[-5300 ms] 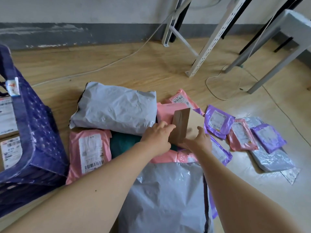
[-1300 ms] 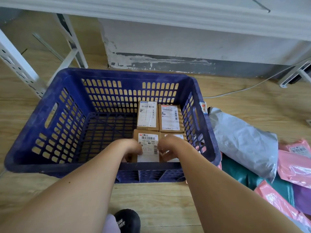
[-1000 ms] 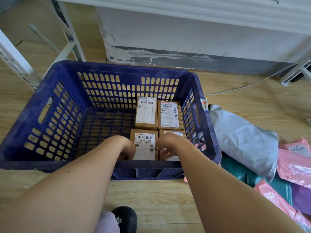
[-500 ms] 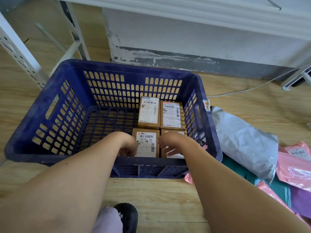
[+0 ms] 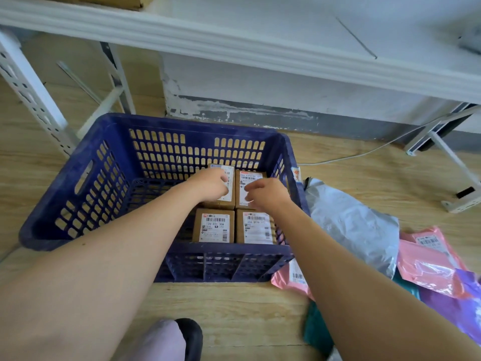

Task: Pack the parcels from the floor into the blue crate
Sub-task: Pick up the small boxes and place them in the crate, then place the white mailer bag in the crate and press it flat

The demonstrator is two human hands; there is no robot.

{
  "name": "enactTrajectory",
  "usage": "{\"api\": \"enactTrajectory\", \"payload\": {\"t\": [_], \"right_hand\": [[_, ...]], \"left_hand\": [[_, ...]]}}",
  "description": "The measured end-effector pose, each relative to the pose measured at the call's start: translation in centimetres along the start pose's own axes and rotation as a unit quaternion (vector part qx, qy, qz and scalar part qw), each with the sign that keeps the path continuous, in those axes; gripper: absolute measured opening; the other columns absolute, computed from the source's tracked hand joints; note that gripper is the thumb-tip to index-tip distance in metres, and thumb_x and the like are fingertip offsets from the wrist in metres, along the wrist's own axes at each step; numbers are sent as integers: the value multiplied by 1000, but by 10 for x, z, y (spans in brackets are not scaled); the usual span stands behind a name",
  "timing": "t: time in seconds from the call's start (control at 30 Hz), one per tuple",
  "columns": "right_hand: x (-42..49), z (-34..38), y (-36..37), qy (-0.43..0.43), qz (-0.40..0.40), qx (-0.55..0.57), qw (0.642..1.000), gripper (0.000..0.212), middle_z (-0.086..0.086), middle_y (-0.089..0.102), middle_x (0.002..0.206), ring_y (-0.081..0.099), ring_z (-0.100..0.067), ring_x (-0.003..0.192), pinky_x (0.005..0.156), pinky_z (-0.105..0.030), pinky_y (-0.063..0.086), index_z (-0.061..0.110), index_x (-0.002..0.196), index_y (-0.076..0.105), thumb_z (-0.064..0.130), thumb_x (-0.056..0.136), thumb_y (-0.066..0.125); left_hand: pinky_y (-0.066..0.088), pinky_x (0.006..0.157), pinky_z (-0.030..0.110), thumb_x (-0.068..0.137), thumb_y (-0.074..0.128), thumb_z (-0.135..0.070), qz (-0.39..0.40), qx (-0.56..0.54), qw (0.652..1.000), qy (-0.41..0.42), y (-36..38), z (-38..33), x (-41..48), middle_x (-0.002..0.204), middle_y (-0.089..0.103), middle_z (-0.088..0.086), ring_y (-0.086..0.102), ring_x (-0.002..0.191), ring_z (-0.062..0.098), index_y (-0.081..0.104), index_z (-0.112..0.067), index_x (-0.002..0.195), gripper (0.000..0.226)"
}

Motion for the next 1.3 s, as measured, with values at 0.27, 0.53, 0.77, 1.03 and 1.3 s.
{"api": "enactTrajectory", "payload": {"t": [0.27,0.53,0.77,1.03,1.3], "right_hand": [[-32,-10,-82,-47,-195,-10,980,31,-3,71,100,59,-18,84,70,-22,41,18,101,72,7,85,48],[-42,-83,-151,17,-288,25,957,27,-7,72,98,65,-27,94,73,-27,48,15,94,72,7,85,48],[-33,-160,-177,98,-308,67,944,31,-6,72,100,67,-27,93,80,-31,53,15,97,70,5,83,44],[-19,-223,-178,158,-280,58,945,35,-4,66,115,61,-24,104,81,-26,45,14,114,63,4,86,44],[-5,-275,-156,232,-223,47,946,49,-4,60,117,66,-28,96,75,-32,50,20,129,49,5,83,44]], "left_hand": [[48,90,32,91,54,-16,-133,-6,985,108,-9,-86,-8,124,60,-3,57,110,16,57,-22,123,33],[49,89,36,90,52,-13,-122,13,972,201,37,-169,-8,123,58,-1,58,106,19,58,-21,121,33],[45,87,32,90,51,-12,-26,47,969,243,116,-221,9,134,47,2,51,113,24,54,-19,126,38],[41,87,33,90,48,-10,44,-23,987,154,186,-244,32,140,36,6,45,121,25,42,-17,135,46],[45,79,32,87,45,-8,70,-234,964,-109,254,-186,52,132,48,14,53,114,32,42,-10,131,44]]}}
Point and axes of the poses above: each hand's wrist, its own x-axis towards the middle knuckle, its own y-axis out of the palm, z = x × y, the point moved 8 cm from there along x, towards the middle knuckle
